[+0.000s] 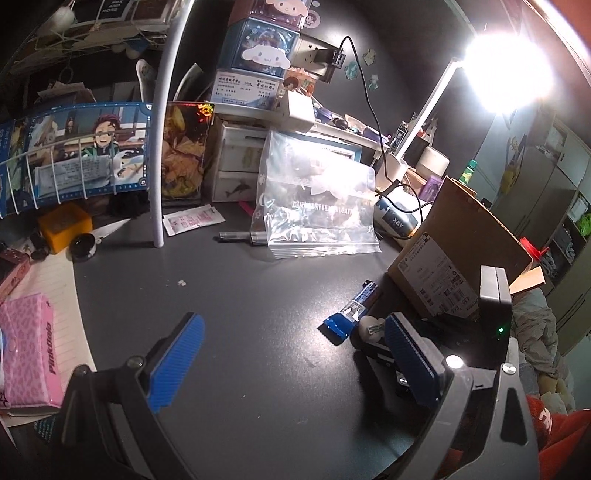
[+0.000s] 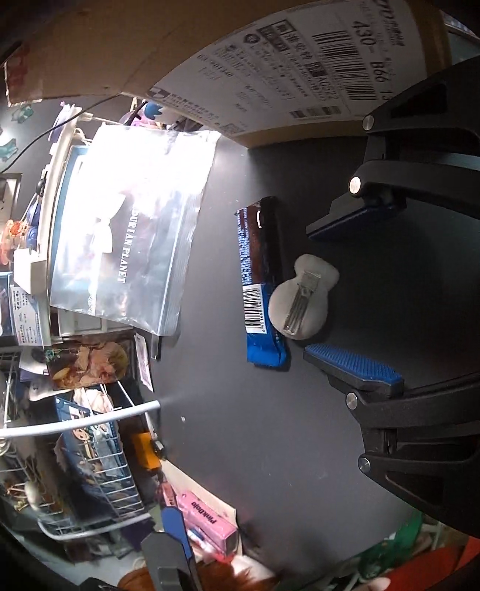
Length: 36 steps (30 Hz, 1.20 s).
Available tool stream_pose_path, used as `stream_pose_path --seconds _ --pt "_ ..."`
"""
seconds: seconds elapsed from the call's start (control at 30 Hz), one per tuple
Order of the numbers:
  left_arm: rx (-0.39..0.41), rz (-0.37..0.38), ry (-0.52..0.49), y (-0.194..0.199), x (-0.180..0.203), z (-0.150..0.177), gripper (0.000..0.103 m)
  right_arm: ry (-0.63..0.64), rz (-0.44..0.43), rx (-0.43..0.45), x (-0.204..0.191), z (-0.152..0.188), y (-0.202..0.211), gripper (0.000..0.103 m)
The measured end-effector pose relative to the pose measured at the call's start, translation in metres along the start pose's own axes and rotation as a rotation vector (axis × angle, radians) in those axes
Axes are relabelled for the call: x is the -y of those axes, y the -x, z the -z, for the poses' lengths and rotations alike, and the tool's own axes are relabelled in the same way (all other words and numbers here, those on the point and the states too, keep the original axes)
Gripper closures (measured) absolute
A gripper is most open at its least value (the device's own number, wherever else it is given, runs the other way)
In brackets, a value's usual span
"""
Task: Organize objects
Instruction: 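Move the right gripper to the small white figurine and grasp it, then carry the white figurine with the right gripper into the box and release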
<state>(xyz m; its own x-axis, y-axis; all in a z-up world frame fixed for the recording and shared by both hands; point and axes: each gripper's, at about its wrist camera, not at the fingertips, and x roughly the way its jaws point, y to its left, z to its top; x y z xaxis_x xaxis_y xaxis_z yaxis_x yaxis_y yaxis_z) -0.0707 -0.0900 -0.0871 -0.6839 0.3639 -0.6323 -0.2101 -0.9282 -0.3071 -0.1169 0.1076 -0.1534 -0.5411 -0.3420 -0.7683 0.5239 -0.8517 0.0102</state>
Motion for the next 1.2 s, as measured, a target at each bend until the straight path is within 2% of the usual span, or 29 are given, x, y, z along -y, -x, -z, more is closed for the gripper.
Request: stream_pose_path --seconds 0.07,0.23,0.47,0.5,0.57,0.73,0.93,1.07,1.2 --pt "-0.002 -0.002 -0.001 0.000 0.001 0.000 0.006 0.010 -0.001 0.002 0.000 -0.001 0.000 0.064" --pt "-0.011 0.008 -0.016 0.003 0.008 0.000 0.006 0.045 -0.025 0.026 -0.006 0.000 0.011 0.066" --pt "-0.066 0.182 -0.062 0.012 0.031 -0.005 0.008 0.189 -0.180 0.140 -0.036 -0.013 0.067 0.066" --pt "-0.068 0.192 -0.073 0.015 0.037 -0.007 0.011 0.217 -0.195 0.164 -0.041 -0.015 0.076 0.066" --pt "-0.074 0.213 -0.089 0.020 0.047 -0.010 0.031 0.276 -0.221 0.212 -0.051 -0.018 0.097 0.066" --pt "-0.059 0.262 -0.101 0.034 0.067 -0.023 0.051 0.358 -0.222 0.296 -0.058 -0.024 0.134 0.066" --pt "-0.059 0.317 -0.161 0.039 0.104 -0.046 0.064 0.386 -0.193 0.355 -0.034 -0.035 0.166 0.066" --pt "-0.067 0.337 -0.205 0.028 0.136 -0.068 0.073 0.384 -0.151 0.382 -0.005 -0.045 0.184 0.066" --pt "-0.080 0.366 -0.245 0.008 0.167 -0.089 0.077 0.356 -0.095 0.387 0.031 -0.048 0.198 0.066"
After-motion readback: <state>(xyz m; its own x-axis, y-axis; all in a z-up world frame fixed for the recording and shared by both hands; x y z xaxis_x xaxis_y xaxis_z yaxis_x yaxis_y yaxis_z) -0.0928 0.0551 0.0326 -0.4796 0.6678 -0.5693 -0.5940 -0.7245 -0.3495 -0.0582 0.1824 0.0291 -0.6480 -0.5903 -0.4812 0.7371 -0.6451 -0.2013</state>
